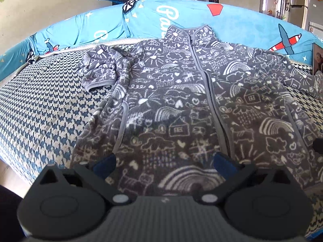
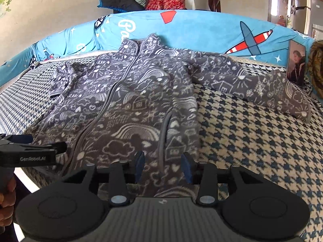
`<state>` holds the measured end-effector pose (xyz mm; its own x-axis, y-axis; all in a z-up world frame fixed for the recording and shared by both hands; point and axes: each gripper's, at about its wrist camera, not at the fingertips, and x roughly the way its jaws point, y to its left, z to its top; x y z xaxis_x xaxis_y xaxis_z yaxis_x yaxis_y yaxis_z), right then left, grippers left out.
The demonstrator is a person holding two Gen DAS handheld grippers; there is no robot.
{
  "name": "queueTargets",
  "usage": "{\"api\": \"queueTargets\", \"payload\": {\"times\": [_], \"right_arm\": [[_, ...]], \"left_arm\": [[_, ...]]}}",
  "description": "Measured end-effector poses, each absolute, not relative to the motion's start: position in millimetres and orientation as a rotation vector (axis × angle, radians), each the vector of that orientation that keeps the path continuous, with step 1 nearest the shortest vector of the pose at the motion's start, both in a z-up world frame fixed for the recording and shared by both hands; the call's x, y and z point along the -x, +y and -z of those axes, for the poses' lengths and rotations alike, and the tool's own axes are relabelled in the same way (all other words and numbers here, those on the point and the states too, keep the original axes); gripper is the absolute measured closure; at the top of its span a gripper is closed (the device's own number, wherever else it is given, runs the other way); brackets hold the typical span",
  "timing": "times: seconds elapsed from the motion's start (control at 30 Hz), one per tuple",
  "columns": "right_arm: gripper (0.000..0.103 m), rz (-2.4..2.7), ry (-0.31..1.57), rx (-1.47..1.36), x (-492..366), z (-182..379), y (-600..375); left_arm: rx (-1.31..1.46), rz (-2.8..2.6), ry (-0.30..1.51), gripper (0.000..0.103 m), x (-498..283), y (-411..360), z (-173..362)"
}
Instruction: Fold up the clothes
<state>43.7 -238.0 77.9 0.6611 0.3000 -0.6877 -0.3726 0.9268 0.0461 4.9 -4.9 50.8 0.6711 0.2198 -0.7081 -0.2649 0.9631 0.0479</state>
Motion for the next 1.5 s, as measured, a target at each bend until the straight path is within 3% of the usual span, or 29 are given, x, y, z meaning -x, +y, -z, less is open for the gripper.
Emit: {"api": "queueTargets", "payload": {"times": [0.73,0.87,1.13,1.5], "right_arm": [[0.058,-0.066,0.694,-0.072,-127.4,-90.7,-333.2],[0.054,0.067,0.674,-0.128,-149.0,-90.0,-359.8],[0.053,0.26,0.653,-0.258,-183.5,-80.0,-412.7],[0.052,0.364,0.666,-0.209,-219.4,-54.4,-417.6]], "left_arm": [[-0.043,-0.17,0.746,0.0,-99.1,14.1,-90.1],[-0.023,-0.182,0.759,0.0,-117.2,19.7,-89.1],[0.028,-0.087,0.795,0.0,-114.4,13.9,-84.3],[0.025,-0.062,0.79,0.0,-112.8,10.7,-85.8]]}}
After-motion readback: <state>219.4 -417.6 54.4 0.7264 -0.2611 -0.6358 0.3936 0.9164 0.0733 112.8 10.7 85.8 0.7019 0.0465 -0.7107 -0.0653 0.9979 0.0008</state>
